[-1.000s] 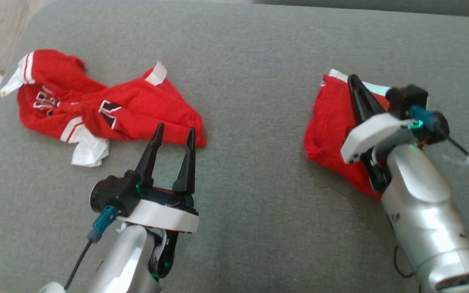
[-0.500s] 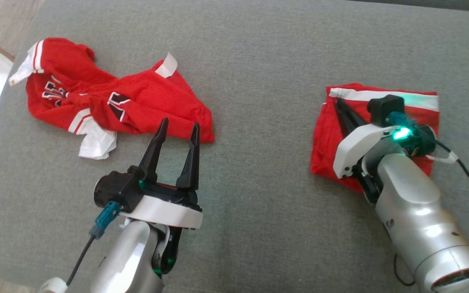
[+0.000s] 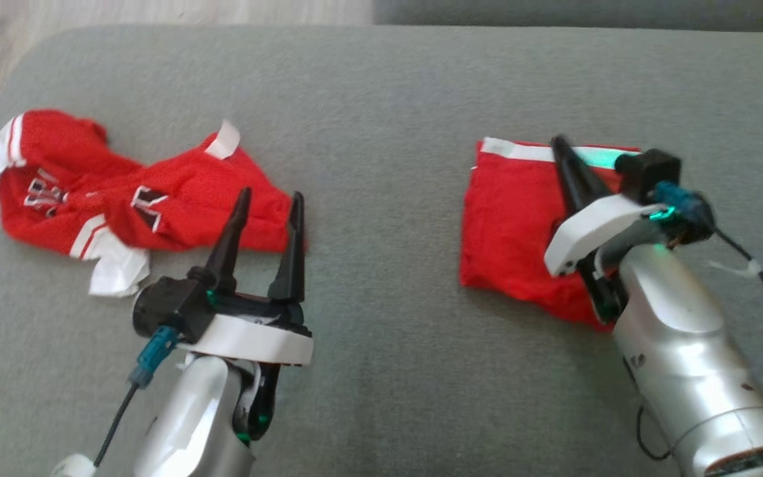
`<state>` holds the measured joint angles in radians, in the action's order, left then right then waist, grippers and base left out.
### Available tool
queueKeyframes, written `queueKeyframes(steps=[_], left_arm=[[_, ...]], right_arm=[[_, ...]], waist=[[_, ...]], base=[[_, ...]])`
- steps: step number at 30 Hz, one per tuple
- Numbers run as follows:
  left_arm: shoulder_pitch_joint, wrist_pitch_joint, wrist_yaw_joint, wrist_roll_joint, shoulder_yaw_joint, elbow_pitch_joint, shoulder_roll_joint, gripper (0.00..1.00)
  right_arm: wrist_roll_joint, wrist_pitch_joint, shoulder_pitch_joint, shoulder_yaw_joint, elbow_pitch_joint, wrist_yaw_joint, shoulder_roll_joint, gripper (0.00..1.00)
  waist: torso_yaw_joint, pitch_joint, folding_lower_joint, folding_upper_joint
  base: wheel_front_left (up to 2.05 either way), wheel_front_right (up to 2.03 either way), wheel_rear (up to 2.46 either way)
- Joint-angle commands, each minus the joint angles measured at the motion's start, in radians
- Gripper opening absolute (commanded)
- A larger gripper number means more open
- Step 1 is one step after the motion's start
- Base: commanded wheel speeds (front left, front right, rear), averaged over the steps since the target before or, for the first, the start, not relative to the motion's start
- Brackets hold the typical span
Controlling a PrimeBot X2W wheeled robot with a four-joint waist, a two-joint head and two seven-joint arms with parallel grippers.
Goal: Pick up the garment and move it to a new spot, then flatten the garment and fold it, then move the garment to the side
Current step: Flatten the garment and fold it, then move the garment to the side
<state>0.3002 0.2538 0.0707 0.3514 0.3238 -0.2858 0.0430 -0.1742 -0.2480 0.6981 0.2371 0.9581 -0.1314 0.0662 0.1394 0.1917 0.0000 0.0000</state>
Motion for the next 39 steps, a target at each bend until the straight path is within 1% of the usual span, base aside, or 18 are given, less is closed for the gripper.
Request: queueKeyframes(steps=[1,8,13,18,22,23,24,25,39], left_arm=[[0.012,0.008,-0.002,-0.011,-0.039,0.037,0.007,1.0],[-0.016,0.008,0.002,-0.024,-0.072,0.038,0.007,1.0],[-0.04,0.008,0.006,-0.035,-0.094,0.039,0.007,1.0],[-0.064,0.008,0.011,-0.046,-0.116,0.039,0.007,1.0],[-0.078,0.008,0.019,-0.058,-0.14,0.036,0.007,1.0],[-0.081,0.008,0.021,-0.059,-0.144,0.035,0.007,1.0],[-0.085,0.008,0.023,-0.06,-0.147,0.035,0.007,1.0],[-0.088,0.008,0.025,-0.06,-0.151,0.035,0.007,1.0],[-0.105,0.008,0.027,-0.057,-0.156,0.033,0.007,1.0]], right_arm=[[0.02,-0.013,-0.008,-0.004,-0.061,0.001,-0.014,0.0],[0.124,-0.013,-0.147,-0.141,-0.269,0.001,-0.005,0.0],[0.168,-0.014,-0.258,-0.214,-0.4,0.001,-0.01,0.0],[0.171,-0.014,-0.369,-0.246,-0.501,0.001,-0.015,0.0],[0.134,-0.014,-0.439,-0.231,-0.559,0.001,-0.016,0.0],[0.131,-0.014,-0.453,-0.23,-0.572,0.001,-0.016,0.25],[0.128,-0.014,-0.465,-0.23,-0.582,0.001,-0.016,0.92],[0.12,-0.014,-0.475,-0.232,-0.591,0.001,-0.016,1.0],[0.109,-0.014,-0.495,-0.233,-0.612,0.001,-0.016,1.0]], waist=[[-0.026,-0.023,0.0,0.0],[-0.082,-0.07,0.0,0.0],[-0.117,-0.093,0.0,0.0],[-0.147,-0.11,0.0,0.0],[-0.162,-0.113,0.0,0.0],[-0.164,-0.115,0.0,0.0],[-0.166,-0.116,0.0,0.0],[-0.168,-0.117,0.0,0.0],[-0.167,-0.123,0.0,0.0]], base=[[0.0,0.0,0.0],[0.0,0.0,0.0],[0.0,0.0,0.0],[0.0,0.0,0.0],[0.0,0.0,0.0],[0.0,0.0,0.0],[0.0,0.0,0.0],[0.0,0.0,0.0],[0.0,0.0,0.0]])
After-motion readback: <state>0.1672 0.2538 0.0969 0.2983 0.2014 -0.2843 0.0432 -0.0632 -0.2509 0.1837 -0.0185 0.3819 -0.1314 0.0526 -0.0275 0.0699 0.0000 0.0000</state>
